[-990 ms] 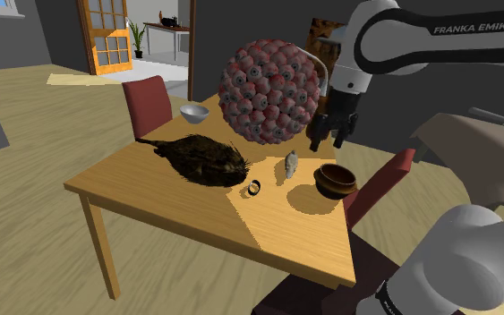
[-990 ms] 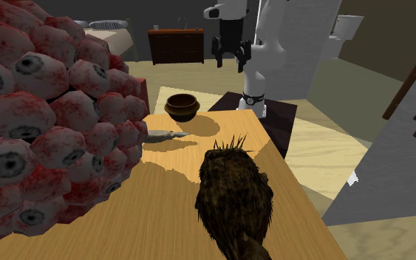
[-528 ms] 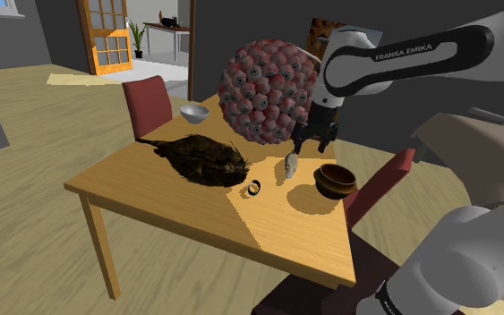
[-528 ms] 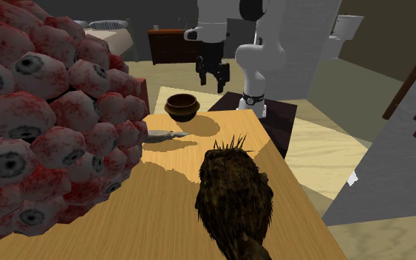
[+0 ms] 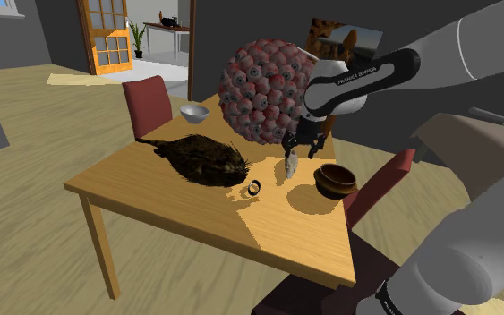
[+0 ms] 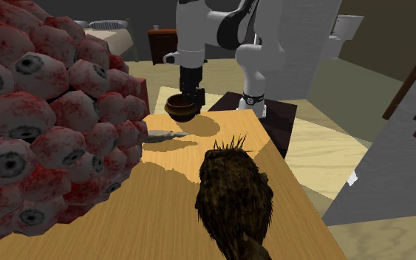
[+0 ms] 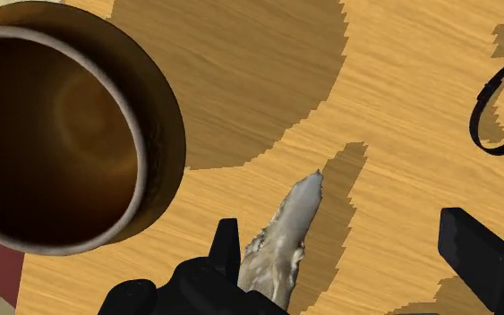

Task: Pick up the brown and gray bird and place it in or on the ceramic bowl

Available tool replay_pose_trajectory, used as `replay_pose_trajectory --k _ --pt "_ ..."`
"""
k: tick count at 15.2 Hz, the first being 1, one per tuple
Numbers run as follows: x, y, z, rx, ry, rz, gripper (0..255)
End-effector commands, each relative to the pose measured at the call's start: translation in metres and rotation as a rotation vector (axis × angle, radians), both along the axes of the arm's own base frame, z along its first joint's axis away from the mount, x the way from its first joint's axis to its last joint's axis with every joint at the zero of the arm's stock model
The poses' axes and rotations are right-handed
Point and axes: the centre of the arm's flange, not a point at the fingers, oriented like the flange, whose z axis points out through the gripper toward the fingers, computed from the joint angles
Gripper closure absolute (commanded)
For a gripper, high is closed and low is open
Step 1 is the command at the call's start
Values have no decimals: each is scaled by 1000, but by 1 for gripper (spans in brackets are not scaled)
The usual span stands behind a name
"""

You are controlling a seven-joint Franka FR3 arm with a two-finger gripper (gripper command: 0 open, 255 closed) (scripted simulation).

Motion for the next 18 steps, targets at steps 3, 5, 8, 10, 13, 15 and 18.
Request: replay_pose_trajectory --k 3,5,8,10,13,15,18 --pt "27 -32 -28 -17 -21 -83 0" --pt "40 -48 -42 -25 -30 -123 0" --pt "57 -73 -64 -38 -45 -185 0" --pt "66 -88 -76 -45 -53 -220 0" --pt "67 -90 -92 -45 -53 -220 0" --pt "68 -91 -102 -45 -53 -220 0" --pt "69 -92 -116 -45 -53 -220 0"
